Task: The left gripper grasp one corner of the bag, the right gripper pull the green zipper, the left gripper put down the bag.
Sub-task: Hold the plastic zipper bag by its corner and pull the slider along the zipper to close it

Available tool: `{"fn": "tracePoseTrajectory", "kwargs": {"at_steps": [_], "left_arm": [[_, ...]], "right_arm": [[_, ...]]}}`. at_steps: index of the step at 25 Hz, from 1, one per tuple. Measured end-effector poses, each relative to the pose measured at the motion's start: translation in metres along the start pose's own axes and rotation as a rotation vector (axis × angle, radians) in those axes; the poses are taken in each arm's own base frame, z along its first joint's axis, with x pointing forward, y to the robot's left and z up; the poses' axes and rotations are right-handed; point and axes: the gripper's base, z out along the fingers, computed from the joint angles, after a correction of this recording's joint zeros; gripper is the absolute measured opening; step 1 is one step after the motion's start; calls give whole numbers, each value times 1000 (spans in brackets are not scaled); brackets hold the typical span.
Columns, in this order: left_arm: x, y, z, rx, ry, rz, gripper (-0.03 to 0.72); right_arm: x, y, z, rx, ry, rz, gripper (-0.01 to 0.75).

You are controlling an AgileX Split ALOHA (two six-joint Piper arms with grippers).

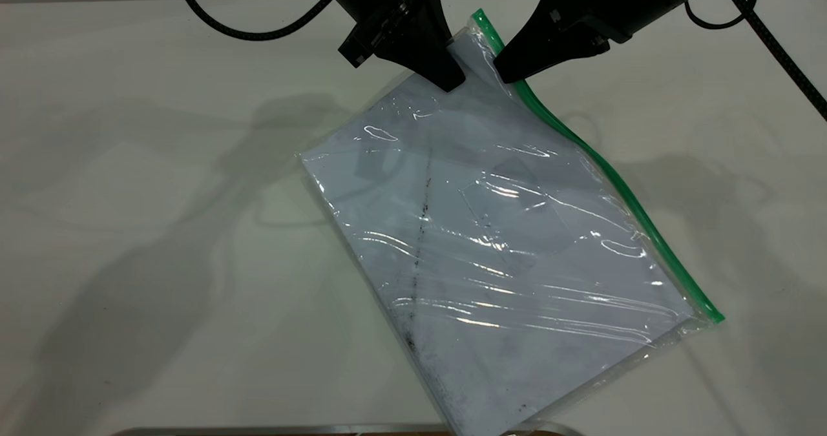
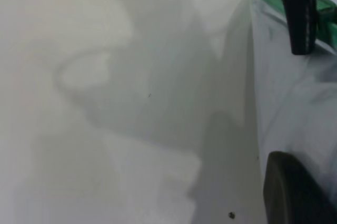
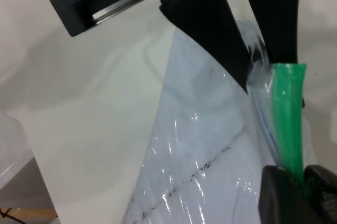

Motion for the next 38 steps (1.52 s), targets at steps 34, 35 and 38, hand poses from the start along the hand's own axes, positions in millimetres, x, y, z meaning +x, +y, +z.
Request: {"fn": "tracePoseTrajectory", "kwargs": {"at_steps": [34, 35, 38], "left_arm": [[1, 11, -22, -57, -72, -97, 51], [2, 11, -23, -58, -72, -98, 51], [2, 12, -23, -59, -71, -99, 51]], "right_arm": [[2, -9, 2, 96, 67, 17, 37], [4, -10, 3, 96, 70, 24, 37], [7, -11, 7, 93, 74, 38, 37]]}}
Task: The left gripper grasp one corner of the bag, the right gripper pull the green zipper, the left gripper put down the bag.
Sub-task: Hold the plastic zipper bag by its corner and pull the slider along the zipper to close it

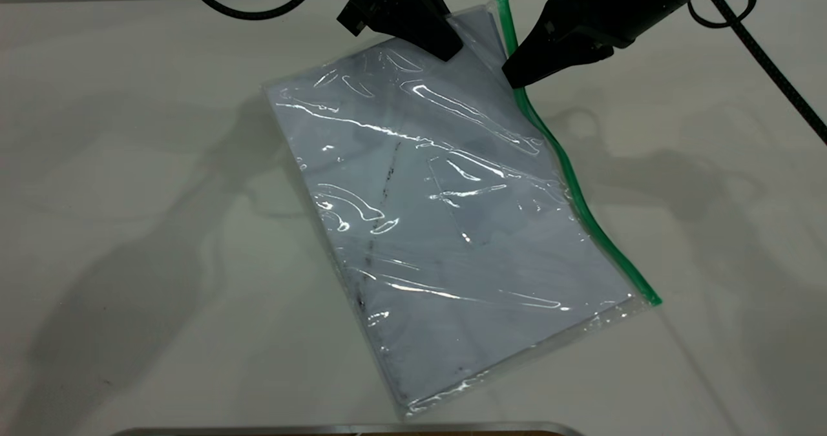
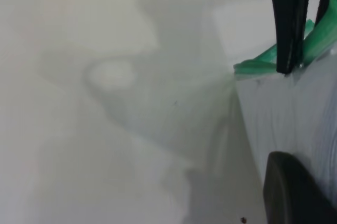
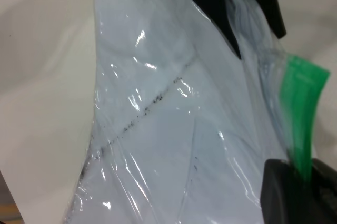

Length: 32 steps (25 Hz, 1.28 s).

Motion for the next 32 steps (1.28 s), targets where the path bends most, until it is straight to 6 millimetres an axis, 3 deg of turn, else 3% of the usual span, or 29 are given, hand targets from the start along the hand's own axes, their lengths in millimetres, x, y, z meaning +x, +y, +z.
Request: {"fn": "tracePoseTrajectory", "kwargs": {"at_steps": [21, 25, 32], "left_arm": [[7, 6, -17, -47, -80, -48, 51], [9, 7, -21, -54, -81, -53, 51], [11, 12, -58, -128, -94, -62, 51]], "right_arm": [[1, -6, 5, 49, -7, 24, 37], [9, -10, 14, 51, 15, 40, 37], [25, -17, 26, 64, 84, 15, 37]]}}
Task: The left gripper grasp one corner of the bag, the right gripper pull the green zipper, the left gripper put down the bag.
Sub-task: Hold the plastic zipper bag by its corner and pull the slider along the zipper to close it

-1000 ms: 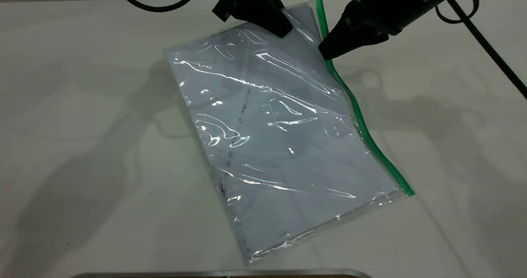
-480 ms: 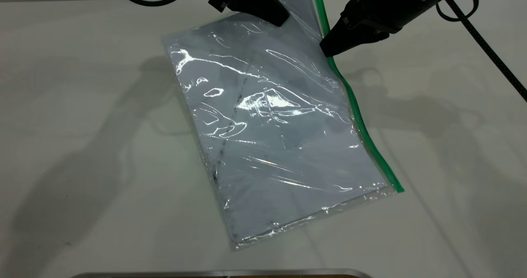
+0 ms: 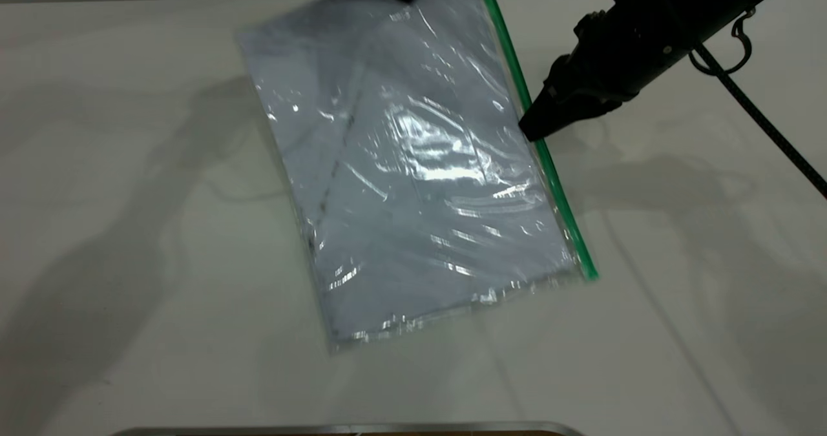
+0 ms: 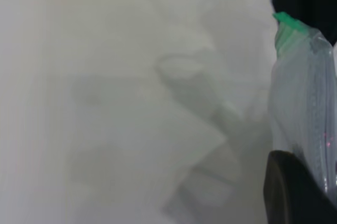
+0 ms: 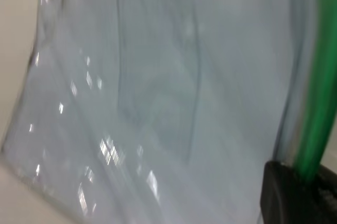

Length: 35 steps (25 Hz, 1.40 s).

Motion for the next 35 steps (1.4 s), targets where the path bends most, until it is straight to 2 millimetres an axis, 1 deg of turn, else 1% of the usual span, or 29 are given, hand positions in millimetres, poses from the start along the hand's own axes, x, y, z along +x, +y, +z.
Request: {"fn": "tracePoseTrajectory", "kwargs": {"at_steps": [4, 10, 17, 21, 27, 30, 31, 33, 35], "left_arm": [[5, 5, -17, -36, -12, -32, 51], [12, 7, -25, -49, 4, -47, 51], [15, 7, -27, -49, 25, -58, 51], [15, 7, -27, -49, 27, -58, 51], [13, 6, -23, -39, 36, -55, 51], [14, 5, -23, -37, 55, -52, 51], [16, 5, -23, -36, 65, -51, 51], [19, 6, -26, -38, 84, -57, 51], [21, 6, -27, -38, 103, -70, 51]], "right_arm": [[2, 0, 0, 2, 18, -6, 37], [10, 1, 0, -21, 102, 9, 38], [27, 9, -4, -105, 299, 47, 40], [37, 11, -8, -117, 415, 77, 43], [40, 10, -9, -90, 458, 143, 52], [39, 8, -8, -63, 439, 161, 81], [39, 7, -8, -56, 438, 160, 106], [40, 6, -7, -36, 428, 159, 175], [38, 2, -6, -1, 398, 157, 276]]}}
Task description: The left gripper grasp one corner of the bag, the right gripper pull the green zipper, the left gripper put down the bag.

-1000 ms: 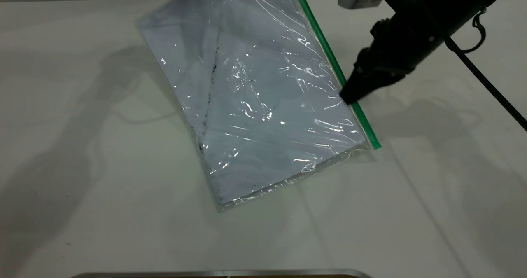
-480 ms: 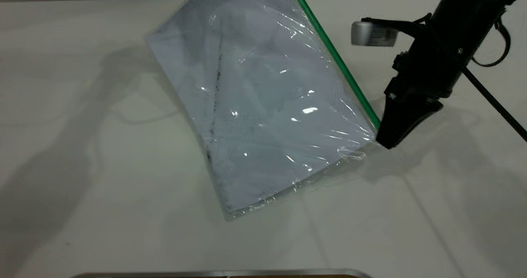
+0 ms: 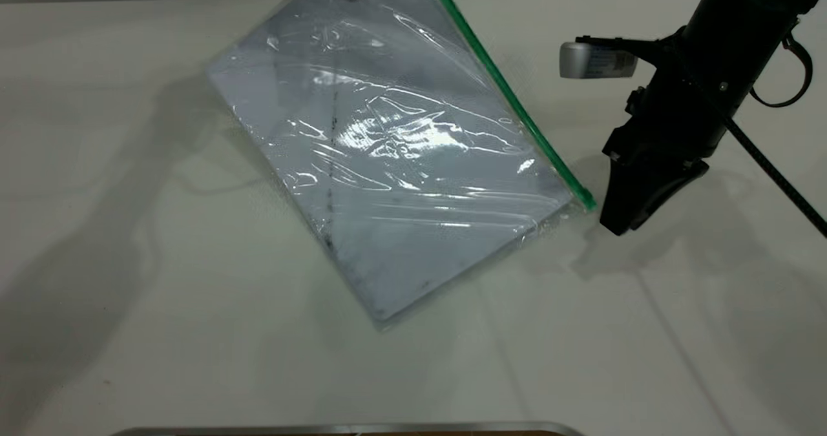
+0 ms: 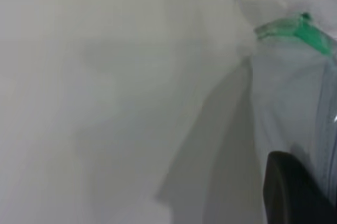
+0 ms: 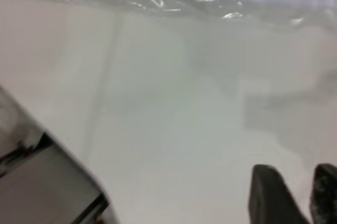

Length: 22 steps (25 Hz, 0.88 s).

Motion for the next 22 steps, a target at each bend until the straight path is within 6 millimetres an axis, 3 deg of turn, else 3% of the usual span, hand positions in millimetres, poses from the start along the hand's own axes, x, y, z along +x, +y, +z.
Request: {"fn": "tracePoseTrajectory", "kwargs": {"at_steps": [4, 6, 12, 17, 22], "left_arm": [[-2, -4, 9, 17, 62, -64, 51], [-7, -8, 17, 31, 101, -121, 51], [-20, -15, 39, 24, 171, -247, 103], [-21, -12, 43, -35, 187, -292, 335], [-21, -6, 38, -123, 230, -297, 586]], "right_arm": [[-6, -7, 0, 74, -70, 14, 456], [-10, -11, -1, 119, -115, 36, 508], [-19, -21, -4, 216, -224, 98, 546], [-24, -21, -16, 257, -284, 99, 547], [-36, -7, -64, 307, -413, 59, 547]]}}
